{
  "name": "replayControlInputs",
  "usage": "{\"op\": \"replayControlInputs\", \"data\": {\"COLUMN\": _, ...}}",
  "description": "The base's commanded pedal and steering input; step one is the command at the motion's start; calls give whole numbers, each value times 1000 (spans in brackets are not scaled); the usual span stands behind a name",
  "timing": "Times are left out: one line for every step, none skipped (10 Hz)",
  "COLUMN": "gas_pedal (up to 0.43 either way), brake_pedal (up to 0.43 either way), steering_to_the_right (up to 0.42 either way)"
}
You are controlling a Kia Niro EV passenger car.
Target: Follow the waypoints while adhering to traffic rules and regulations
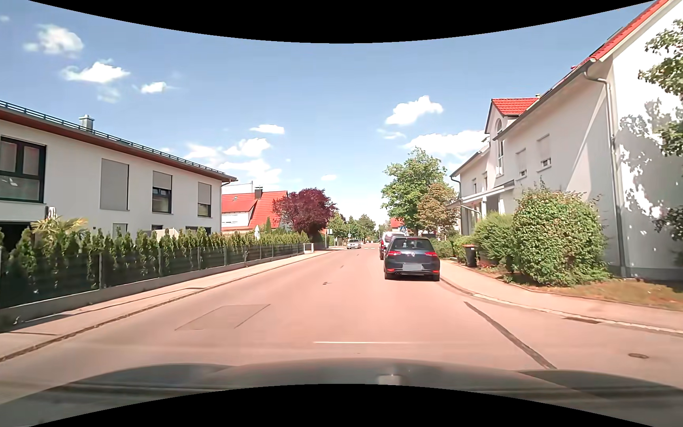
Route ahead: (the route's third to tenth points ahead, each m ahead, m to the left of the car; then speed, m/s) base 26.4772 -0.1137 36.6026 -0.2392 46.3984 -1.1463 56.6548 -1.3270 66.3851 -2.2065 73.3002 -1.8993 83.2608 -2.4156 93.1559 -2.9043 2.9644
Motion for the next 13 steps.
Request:
{"op": "replayControlInputs", "data": {"gas_pedal": 0, "brake_pedal": 0, "steering_to_the_right": 17}}
{"op": "replayControlInputs", "data": {"gas_pedal": 0, "brake_pedal": 91, "steering_to_the_right": 38}}
{"op": "replayControlInputs", "data": {"gas_pedal": 0, "brake_pedal": 122, "steering_to_the_right": 56}}
{"op": "replayControlInputs", "data": {"gas_pedal": 0, "brake_pedal": 165, "steering_to_the_right": 69}}
{"op": "replayControlInputs", "data": {"gas_pedal": 0, "brake_pedal": 189, "steering_to_the_right": 79}}
{"op": "replayControlInputs", "data": {"gas_pedal": 0, "brake_pedal": 207, "steering_to_the_right": 81}}
{"op": "replayControlInputs", "data": {"gas_pedal": 0, "brake_pedal": 238, "steering_to_the_right": 81}}
{"op": "replayControlInputs", "data": {"gas_pedal": 0, "brake_pedal": 244, "steering_to_the_right": 80}}
{"op": "replayControlInputs", "data": {"gas_pedal": 0, "brake_pedal": 244, "steering_to_the_right": 80}}
{"op": "replayControlInputs", "data": {"gas_pedal": 0, "brake_pedal": 232, "steering_to_the_right": 81}}
{"op": "replayControlInputs", "data": {"gas_pedal": 0, "brake_pedal": 195, "steering_to_the_right": 80}}
{"op": "replayControlInputs", "data": {"gas_pedal": 0, "brake_pedal": 189, "steering_to_the_right": 79}}
{"op": "replayControlInputs", "data": {"gas_pedal": 0, "brake_pedal": 195, "steering_to_the_right": 76}}
